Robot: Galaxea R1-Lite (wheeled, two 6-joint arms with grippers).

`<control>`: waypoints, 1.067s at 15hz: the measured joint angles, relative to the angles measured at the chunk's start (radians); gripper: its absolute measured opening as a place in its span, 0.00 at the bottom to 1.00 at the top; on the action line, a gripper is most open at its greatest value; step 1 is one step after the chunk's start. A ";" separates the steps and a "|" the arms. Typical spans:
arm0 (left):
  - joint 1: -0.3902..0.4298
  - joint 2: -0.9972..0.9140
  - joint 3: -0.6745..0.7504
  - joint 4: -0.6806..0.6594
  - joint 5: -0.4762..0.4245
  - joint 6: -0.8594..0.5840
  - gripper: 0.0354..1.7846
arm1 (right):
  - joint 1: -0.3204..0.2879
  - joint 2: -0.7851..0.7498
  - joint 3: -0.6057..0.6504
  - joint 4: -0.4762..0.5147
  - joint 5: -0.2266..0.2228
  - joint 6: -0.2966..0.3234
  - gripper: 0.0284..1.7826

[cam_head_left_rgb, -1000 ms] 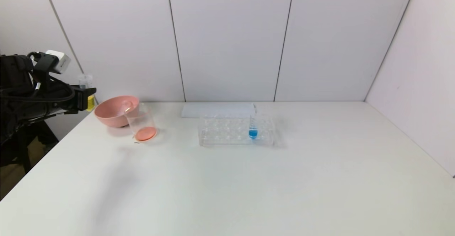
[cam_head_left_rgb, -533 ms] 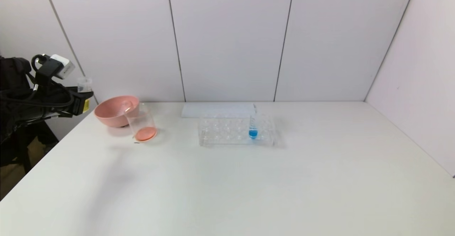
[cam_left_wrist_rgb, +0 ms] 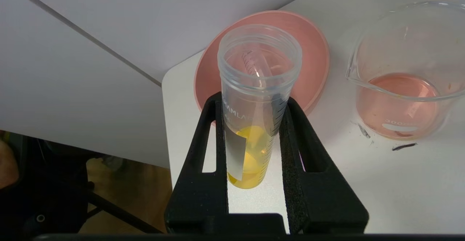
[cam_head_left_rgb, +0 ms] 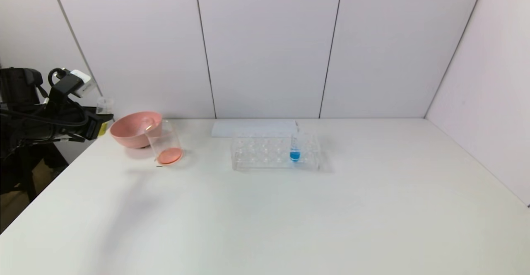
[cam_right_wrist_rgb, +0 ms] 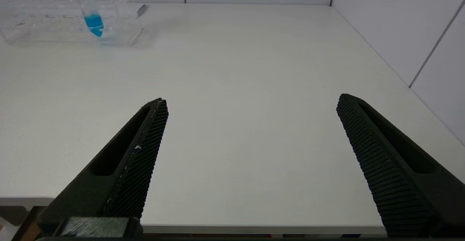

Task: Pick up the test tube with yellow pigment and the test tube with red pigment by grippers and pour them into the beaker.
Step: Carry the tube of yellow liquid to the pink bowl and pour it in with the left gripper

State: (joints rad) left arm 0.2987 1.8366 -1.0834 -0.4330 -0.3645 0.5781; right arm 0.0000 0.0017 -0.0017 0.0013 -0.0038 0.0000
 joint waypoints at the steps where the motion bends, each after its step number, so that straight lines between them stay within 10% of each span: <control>1: 0.000 0.002 -0.013 0.013 -0.001 0.001 0.23 | 0.000 0.000 0.000 0.000 0.000 0.000 0.95; 16: -0.001 0.053 -0.395 0.653 -0.026 0.277 0.23 | 0.000 0.000 0.000 0.000 0.000 0.000 0.95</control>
State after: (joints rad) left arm 0.2972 1.8896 -1.4787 0.2202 -0.3904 0.8549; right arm 0.0000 0.0017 -0.0017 0.0017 -0.0038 0.0000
